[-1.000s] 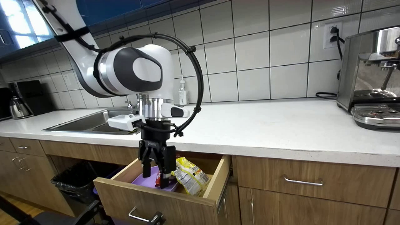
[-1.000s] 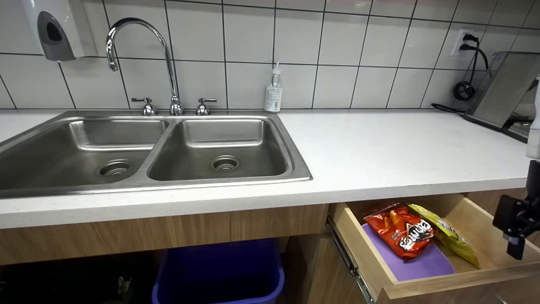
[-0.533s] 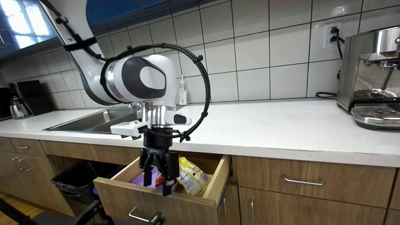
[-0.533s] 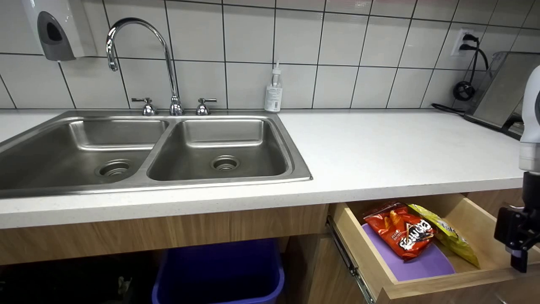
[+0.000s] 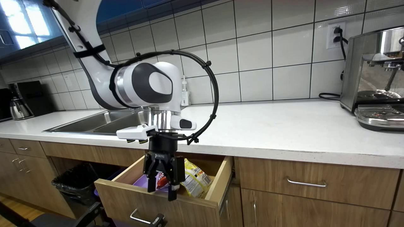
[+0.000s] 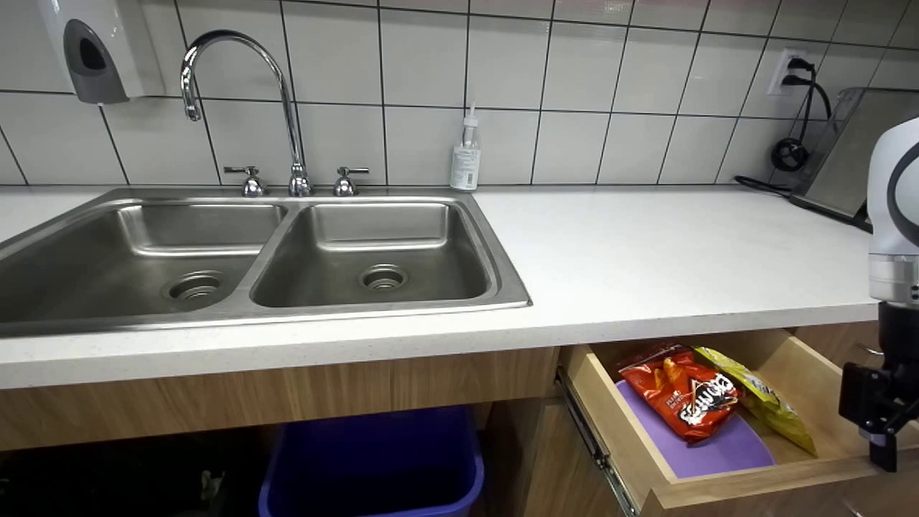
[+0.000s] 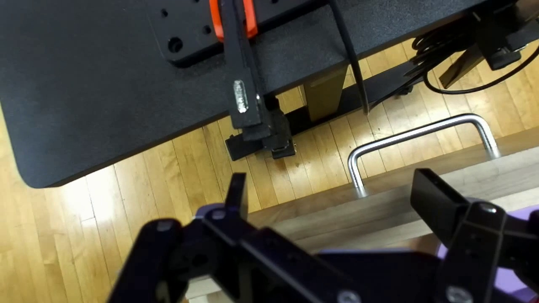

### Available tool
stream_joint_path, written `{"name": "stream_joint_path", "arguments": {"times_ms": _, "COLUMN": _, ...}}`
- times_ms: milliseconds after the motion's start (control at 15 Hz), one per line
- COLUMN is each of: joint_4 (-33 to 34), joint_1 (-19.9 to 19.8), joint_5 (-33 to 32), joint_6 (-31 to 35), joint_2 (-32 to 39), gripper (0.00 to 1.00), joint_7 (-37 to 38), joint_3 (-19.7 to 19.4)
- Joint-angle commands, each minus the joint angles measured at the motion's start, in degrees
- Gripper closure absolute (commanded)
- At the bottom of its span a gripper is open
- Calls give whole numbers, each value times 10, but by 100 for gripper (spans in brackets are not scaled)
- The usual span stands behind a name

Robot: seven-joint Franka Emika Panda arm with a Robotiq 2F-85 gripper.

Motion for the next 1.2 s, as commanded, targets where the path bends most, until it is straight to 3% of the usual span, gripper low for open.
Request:
{"name": "stream_joint_path", "arguments": {"times_ms": 0, "joint_4": 17, "joint_1": 1, "joint_5": -4, "joint_6": -43, "joint_2": 6, "gripper": 0, "joint_7": -8, "joint_3": 0}}
{"name": "stream_joint_path", "arguments": {"times_ms": 733, "joint_4": 25, "joint_1": 0, "joint_5": -8, "joint_6": -77, "joint_2": 28, "gripper": 0, "joint_7": -4, "joint_3": -2}}
{"name": "stream_joint_path", "arguments": {"times_ms": 1133, "joint_4": 38, "joint_1": 4, "joint_5": -15, "joint_6": -43, "joint_2": 49, "gripper": 0, "joint_7": 8, "joint_3": -5}}
